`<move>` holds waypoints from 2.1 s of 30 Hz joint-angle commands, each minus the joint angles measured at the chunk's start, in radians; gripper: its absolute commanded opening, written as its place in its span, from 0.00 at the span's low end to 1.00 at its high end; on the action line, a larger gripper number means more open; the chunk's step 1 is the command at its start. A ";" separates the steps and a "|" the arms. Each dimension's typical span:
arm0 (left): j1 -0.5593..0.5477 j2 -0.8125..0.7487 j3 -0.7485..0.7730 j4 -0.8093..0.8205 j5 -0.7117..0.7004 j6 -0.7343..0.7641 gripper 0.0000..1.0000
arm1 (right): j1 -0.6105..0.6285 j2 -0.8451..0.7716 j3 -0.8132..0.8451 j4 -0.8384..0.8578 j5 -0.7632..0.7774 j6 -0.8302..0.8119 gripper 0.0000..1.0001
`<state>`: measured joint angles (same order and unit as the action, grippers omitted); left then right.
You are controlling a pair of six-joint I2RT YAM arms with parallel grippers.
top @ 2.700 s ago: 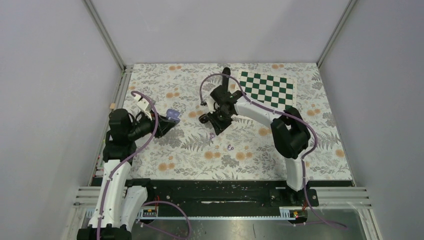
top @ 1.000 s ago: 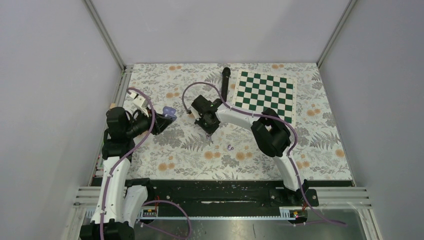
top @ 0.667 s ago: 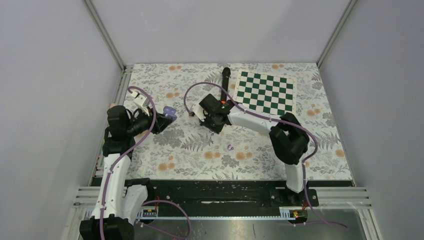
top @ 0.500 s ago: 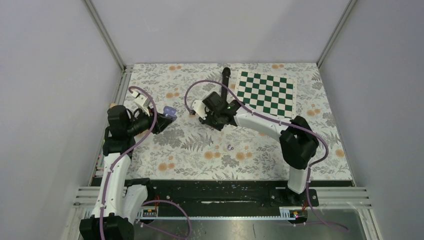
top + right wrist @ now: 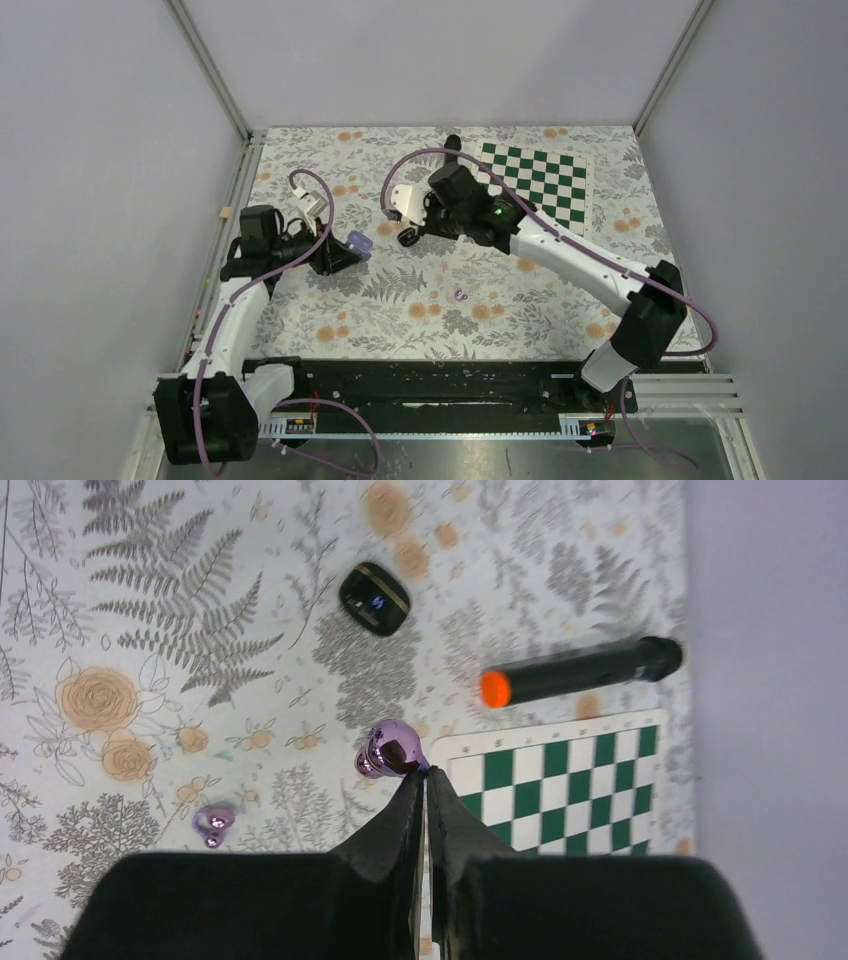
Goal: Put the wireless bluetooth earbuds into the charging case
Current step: Insert the left earbud into the left side groove of the charging case.
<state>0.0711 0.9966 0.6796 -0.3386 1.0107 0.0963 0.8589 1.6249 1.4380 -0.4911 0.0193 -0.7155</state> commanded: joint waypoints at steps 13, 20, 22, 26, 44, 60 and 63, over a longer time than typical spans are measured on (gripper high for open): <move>-0.122 0.094 0.152 0.084 0.294 -0.049 0.00 | 0.174 -0.082 0.197 -0.038 0.080 -0.065 0.00; -0.126 0.032 0.148 0.086 0.326 -0.093 0.00 | 0.247 -0.076 0.223 -0.011 0.166 -0.077 0.00; -0.128 0.011 0.146 0.103 0.292 -0.144 0.00 | 0.261 -0.052 0.255 -0.032 0.197 -0.060 0.00; -0.135 -0.037 0.109 0.246 0.217 -0.272 0.00 | 0.279 -0.006 0.339 -0.098 0.224 -0.013 0.00; -0.197 -0.063 0.135 0.296 0.112 -0.346 0.00 | 0.311 0.070 0.430 -0.131 0.252 0.003 0.00; -0.197 -0.099 0.114 0.334 0.023 -0.368 0.00 | 0.325 0.073 0.444 -0.150 0.238 0.019 0.00; -0.197 -0.106 0.107 0.352 0.027 -0.377 0.00 | 0.327 0.079 0.446 -0.157 0.232 0.024 0.00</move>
<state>-0.1238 0.9207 0.7845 -0.0834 1.0546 -0.2550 1.1694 1.6924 1.8366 -0.6247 0.2466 -0.7120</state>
